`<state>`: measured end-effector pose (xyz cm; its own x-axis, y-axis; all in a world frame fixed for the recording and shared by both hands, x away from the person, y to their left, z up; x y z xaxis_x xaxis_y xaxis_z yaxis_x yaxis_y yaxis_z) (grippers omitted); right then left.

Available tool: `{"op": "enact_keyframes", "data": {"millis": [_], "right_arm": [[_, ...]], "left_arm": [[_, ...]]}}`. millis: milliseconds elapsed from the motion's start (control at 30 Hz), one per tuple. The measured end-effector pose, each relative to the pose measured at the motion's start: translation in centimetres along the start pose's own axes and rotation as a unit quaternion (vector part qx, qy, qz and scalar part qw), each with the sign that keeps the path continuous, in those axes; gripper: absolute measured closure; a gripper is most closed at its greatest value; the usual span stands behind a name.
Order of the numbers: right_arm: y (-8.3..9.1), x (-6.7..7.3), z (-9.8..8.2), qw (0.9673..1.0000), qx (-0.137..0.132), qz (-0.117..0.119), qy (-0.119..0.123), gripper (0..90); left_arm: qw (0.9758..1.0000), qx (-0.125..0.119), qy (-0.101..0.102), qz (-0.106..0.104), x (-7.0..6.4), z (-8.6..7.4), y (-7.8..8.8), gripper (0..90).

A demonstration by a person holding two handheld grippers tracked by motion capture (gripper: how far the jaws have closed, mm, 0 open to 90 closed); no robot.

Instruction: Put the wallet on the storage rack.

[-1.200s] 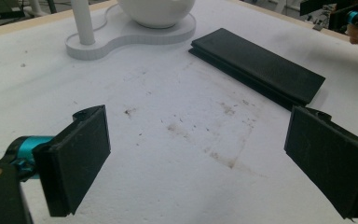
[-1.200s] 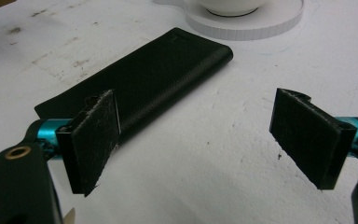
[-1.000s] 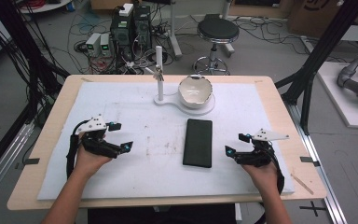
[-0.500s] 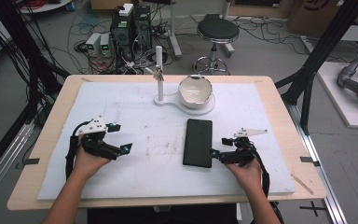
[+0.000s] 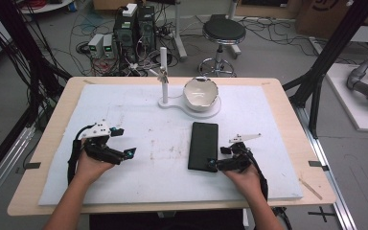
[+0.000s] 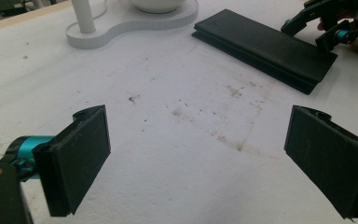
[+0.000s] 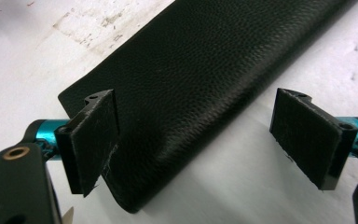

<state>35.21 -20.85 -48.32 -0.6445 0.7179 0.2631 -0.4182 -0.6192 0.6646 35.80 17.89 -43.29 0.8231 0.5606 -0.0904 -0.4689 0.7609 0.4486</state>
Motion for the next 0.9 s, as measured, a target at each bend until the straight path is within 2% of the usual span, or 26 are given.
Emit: {"op": "enact_keyframes", "data": {"millis": [33,67,167,200,233,300,333,367,400,433,467,533,633,733,900], "right_arm": [[-0.05,0.1,0.0,1.0,0.002,-0.004,0.003,15.8],[-0.18,0.36,-0.04,0.9998,0.003,-0.019,0.009,17.3],[-0.2,0.48,-0.06,0.9997,0.002,-0.021,0.011,21.2],[-0.14,0.52,-0.08,0.9999,-0.001,-0.012,0.007,29.3],[-0.14,0.52,-0.08,0.9999,-0.001,-0.012,0.007,29.3],[-0.03,0.19,-0.07,0.9999,-0.008,-0.01,-0.01,38.4],[-0.03,0.19,-0.07,0.9999,-0.008,-0.01,-0.01,38.4],[0.11,-0.2,-0.12,0.9992,-0.014,0.001,-0.038,47.7],[0.11,-0.2,-0.12,0.9992,-0.014,0.001,-0.038,47.7],[0.16,-0.42,-0.21,0.9981,-0.019,0.014,-0.056,54.5],[0.16,-0.42,-0.21,0.9981,-0.019,0.014,-0.056,54.5],[0.21,-0.27,-0.19,0.9983,-0.025,0.017,-0.051,63.6],[0.21,-0.06,-0.14,0.9985,-0.03,0.014,-0.043,68.6],[0.36,0.16,0.0,0.9988,-0.038,0.005,-0.03,78.8],[0.55,0.33,0.12,0.999,-0.04,0.0,-0.017,83.8]], "left_arm": [[1.0,0.001,-0.002,0.0,-0.04,-0.01,-0.03,6.9],[1.0,0.0,0.0,0.0,-0.12,0.0,-0.1,6.9],[1.0,0.002,-0.001,0.0,-0.21,0.0,-0.15,6.9],[1.0,0.003,-0.003,0.001,-0.22,0.0,-0.17,6.9],[1.0,0.003,-0.004,0.002,-0.24,0.01,-0.18,6.9],[1.0,0.005,-0.006,0.002,-0.32,0.02,-0.21,6.9],[1.0,0.005,-0.006,0.002,-0.32,0.02,-0.21,6.8],[1.0,0.006,-0.007,0.003,-0.33,0.01,-0.25,6.9],[0.9999,0.008,-0.008,0.003,-0.36,-0.01,-0.28,6.9],[0.9999,0.009,-0.009,0.004,-0.41,-0.03,-0.35,6.9],[0.9999,0.011,-0.01,0.004,-0.43,-0.04,-0.38,6.9],[0.9999,0.013,-0.01,0.006,-0.53,-0.07,-0.53,6.9],[0.9998,0.015,-0.014,0.005,-0.52,-0.09,-0.57,6.8],[0.9998,0.017,-0.013,0.007,-0.48,-0.12,-0.56,6.9],[0.9998,0.015,-0.011,0.006,-0.41,-0.12,-0.5,6.9]]}}
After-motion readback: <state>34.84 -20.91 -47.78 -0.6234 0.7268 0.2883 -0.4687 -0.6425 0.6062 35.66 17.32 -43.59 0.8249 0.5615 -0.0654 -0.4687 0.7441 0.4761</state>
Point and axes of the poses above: each handheld gripper's, and its own axes: y roughly backward along the jaws, z roughly out of its top, x roughly to its left, the point moved 5 cm from there along -y, roughly forward along the jaws, and after that the axes turned 2 degrees about -z, right-handed, at the moved point
